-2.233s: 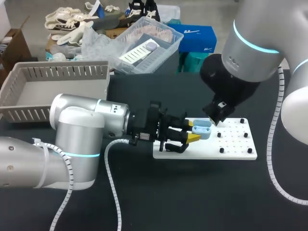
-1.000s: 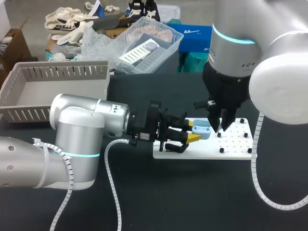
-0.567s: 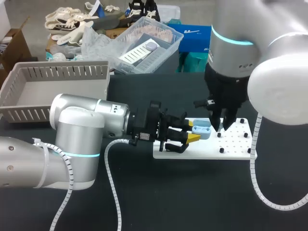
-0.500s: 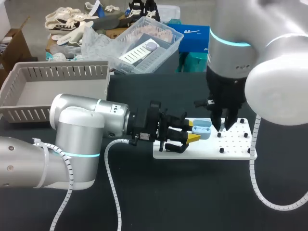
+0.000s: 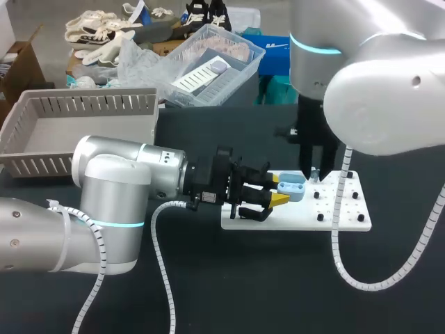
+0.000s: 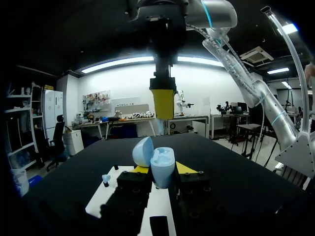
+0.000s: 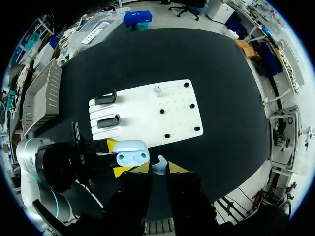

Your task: Pick up each earbud case from the left stands, insert the matching earbuds, close the lid, and place the case in the box.

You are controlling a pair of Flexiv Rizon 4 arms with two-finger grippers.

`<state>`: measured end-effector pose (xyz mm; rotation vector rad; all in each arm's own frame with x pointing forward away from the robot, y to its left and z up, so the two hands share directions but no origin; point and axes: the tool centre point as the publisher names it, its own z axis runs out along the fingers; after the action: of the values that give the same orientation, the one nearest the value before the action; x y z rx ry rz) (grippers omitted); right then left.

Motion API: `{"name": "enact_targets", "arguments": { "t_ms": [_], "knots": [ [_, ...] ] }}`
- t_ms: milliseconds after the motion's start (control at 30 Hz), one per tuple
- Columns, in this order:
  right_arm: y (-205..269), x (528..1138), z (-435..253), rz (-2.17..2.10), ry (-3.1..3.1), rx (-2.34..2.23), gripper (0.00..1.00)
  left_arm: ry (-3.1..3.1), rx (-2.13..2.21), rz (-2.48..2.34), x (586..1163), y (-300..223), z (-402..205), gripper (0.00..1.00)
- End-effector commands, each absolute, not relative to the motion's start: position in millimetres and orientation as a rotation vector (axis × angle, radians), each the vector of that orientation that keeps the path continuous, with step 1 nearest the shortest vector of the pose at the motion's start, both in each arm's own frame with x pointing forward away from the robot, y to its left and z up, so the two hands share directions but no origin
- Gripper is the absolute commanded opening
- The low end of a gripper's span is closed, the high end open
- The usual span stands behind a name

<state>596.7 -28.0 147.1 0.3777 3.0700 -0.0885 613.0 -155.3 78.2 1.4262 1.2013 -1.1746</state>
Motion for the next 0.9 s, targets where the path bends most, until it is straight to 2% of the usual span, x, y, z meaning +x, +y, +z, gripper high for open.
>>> {"name": "enact_targets", "arguments": {
  "t_ms": [33, 900],
  "knots": [
    [-15, 588, 153, -0.092, 3.061, 0.39, 0.0, 1.201, 1.424, -1.172, 613, -155, 78, 0.0],
    [5, 596, 156, -0.155, 3.02, 0.584, 0.0, 1.201, 1.424, -1.172, 613, -155, 78, 0.0]
  ]
}}
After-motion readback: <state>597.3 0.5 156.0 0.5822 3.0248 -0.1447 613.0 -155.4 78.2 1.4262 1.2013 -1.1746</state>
